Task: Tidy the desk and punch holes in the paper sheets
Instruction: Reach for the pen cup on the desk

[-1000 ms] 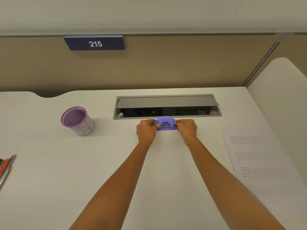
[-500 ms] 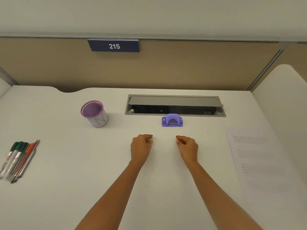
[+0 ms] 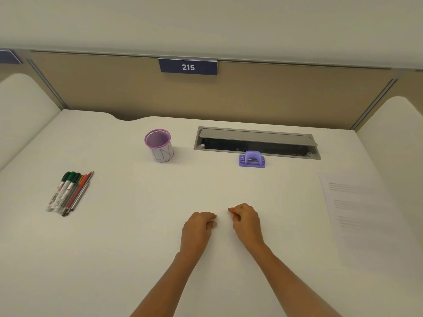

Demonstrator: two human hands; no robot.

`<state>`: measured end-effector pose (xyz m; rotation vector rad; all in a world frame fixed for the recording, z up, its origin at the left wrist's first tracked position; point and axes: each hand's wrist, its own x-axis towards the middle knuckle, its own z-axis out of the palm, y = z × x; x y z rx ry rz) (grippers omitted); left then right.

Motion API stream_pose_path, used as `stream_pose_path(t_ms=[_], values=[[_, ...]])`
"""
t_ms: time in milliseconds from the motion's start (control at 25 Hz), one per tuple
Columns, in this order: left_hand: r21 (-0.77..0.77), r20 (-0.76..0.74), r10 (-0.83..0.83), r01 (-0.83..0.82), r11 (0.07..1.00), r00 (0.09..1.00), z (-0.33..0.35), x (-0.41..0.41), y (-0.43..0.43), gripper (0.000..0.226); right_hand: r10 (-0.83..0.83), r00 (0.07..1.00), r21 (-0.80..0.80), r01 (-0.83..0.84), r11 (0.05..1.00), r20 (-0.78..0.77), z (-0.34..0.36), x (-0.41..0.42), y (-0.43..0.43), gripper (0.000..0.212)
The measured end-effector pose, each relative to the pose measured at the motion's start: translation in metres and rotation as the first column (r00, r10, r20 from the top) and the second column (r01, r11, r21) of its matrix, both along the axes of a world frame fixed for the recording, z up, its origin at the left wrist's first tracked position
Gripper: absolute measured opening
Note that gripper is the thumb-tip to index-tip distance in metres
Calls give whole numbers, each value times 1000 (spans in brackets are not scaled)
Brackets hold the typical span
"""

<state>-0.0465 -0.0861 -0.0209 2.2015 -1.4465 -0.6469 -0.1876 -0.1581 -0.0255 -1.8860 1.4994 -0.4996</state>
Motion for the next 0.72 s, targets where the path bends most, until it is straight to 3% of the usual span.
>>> stream_pose_path(t_ms=[440, 720], values=[[-10, 153, -238, 242, 970, 959, -6, -1, 9, 30, 193, 900, -62, -235, 970, -392, 11, 14, -8, 24], [-86, 189, -222, 241, 967, 957, -9, -1, 9, 19, 260, 807, -95, -362, 927, -530, 17, 21, -11, 22]])
